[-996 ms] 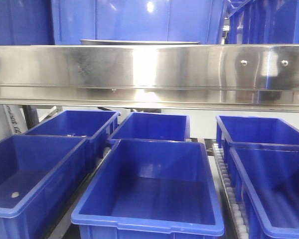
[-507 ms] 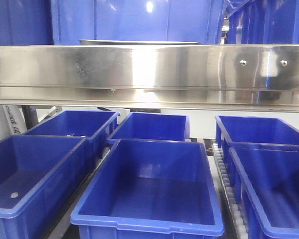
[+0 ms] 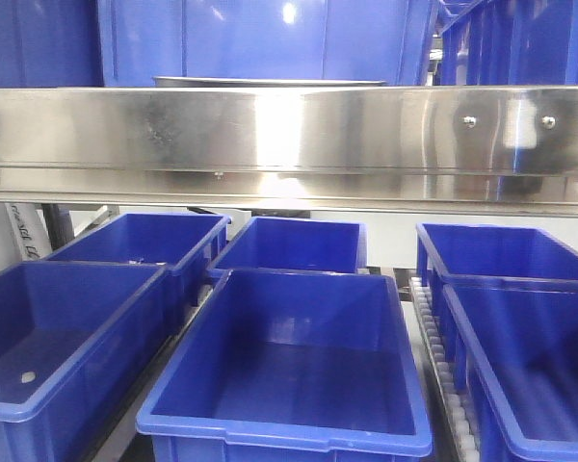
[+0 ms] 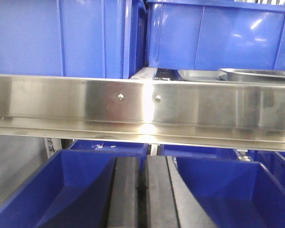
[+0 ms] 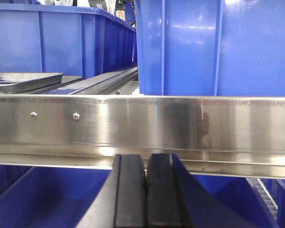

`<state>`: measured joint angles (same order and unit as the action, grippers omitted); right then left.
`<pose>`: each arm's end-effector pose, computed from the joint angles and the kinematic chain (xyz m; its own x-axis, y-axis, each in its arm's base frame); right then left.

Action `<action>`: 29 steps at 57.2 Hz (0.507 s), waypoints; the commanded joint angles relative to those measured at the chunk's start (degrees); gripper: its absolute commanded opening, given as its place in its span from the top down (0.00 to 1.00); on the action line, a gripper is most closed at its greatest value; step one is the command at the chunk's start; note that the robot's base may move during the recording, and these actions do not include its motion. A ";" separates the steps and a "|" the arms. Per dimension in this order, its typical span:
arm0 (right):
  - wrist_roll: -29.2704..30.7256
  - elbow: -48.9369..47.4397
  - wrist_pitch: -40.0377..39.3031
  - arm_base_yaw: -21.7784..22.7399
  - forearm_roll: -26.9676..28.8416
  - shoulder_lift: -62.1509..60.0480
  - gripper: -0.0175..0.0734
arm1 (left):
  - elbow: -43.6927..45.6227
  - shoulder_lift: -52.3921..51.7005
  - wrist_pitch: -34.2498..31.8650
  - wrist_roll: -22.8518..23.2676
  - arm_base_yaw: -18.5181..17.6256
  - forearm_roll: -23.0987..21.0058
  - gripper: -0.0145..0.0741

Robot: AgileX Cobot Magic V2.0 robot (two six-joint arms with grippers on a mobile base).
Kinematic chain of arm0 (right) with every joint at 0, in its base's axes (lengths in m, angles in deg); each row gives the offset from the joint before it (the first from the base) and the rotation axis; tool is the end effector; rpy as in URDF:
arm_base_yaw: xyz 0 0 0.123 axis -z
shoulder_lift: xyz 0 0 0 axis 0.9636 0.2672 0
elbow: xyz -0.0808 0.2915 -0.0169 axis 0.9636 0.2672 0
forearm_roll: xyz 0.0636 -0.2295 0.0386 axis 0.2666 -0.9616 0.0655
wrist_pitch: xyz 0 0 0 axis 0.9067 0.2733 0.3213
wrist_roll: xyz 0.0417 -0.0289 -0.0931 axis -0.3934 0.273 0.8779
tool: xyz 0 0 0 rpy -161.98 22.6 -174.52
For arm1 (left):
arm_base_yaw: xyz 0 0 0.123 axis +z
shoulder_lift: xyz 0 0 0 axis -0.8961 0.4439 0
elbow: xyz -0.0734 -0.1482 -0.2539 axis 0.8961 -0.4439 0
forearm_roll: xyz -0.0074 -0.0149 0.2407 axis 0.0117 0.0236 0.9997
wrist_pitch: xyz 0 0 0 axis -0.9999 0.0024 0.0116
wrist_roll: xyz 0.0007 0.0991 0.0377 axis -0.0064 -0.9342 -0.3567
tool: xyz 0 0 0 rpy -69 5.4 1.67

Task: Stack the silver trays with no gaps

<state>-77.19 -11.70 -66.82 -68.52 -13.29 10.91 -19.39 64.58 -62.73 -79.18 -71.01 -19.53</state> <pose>0.0432 -0.0036 0.2045 -0.0032 0.0688 -0.9976 0.0962 0.9930 0.0682 0.0431 -0.0045 0.2042 -0.0062 0.0169 -0.9998 0.1182 0.9929 0.0160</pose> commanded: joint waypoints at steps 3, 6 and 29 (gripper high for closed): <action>0.02 -0.06 -1.32 0.23 -0.58 -0.39 0.90 | 0.14 -0.33 -0.35 -0.21 0.32 -0.43 0.85; 0.02 -0.06 -1.32 0.23 -0.58 -0.39 0.90 | 0.14 -0.33 -0.35 -0.21 0.32 -0.43 0.85; 0.02 -0.06 -1.32 0.23 -0.58 -0.39 0.90 | 0.14 -0.33 -0.35 -0.21 0.32 -0.43 0.85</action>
<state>-77.19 -11.70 -66.82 -68.52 -13.29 10.91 -19.39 64.58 -62.49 -79.28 -71.01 -19.64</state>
